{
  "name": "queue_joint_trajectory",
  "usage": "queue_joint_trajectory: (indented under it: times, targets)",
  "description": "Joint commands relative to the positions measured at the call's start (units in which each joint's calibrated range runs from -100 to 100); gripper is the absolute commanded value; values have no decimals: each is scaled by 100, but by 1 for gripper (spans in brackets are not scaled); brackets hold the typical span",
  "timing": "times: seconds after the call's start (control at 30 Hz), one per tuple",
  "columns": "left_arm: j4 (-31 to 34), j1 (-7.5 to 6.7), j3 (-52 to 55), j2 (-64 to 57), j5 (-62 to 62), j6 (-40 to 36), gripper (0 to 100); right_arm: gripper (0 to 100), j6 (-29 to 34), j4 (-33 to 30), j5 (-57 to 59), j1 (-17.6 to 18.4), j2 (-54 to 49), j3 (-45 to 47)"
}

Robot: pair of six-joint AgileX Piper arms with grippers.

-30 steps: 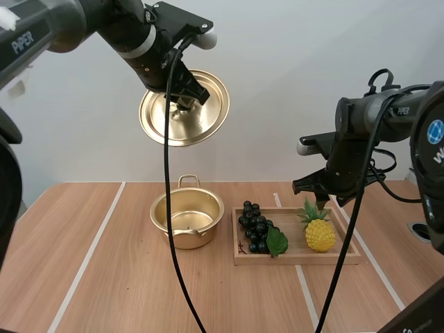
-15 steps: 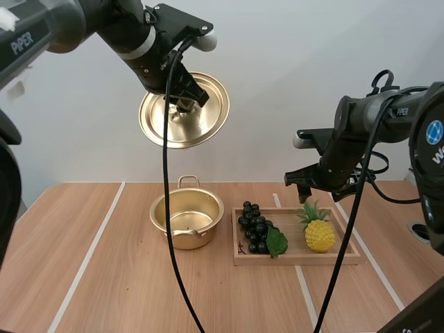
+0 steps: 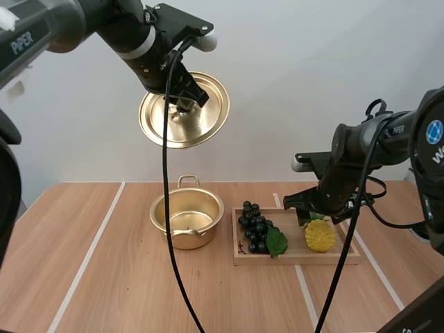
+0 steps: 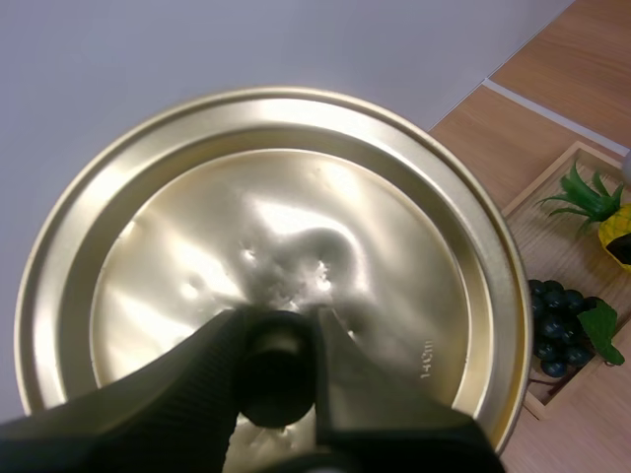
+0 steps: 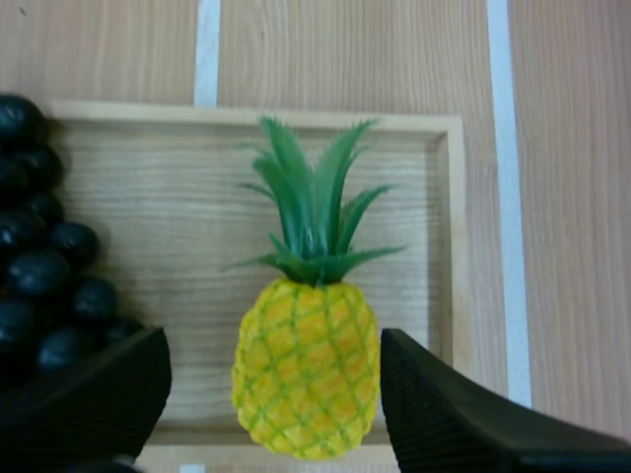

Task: Open the pot, put the pineapple inside, and close it

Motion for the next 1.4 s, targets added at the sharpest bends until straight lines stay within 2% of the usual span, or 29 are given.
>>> queue_joint_trajectory:
  times: [0.0, 0.37, 1.3, 1.33, 1.37]
  targets:
    - [-135, -18, -31, -50, -61, 5, 0, 100, -24, -126, -361, -10, -19, 141]
    - [-135, -18, -31, -50, 19, 4, 0, 100, -24, -116, -560, -161, 523, 170]
    - [-135, -18, -31, -50, 37, 4, 0, 100, -59, -171, -1587, -161, 1292, 170]
    - [-135, -18, -31, -50, 37, 4, 0, 91, -59, -171, -1587, -161, 1292, 170]
    - [-135, -18, -31, -50, 37, 4, 0, 75, -59, -171, -1587, -161, 1292, 170]
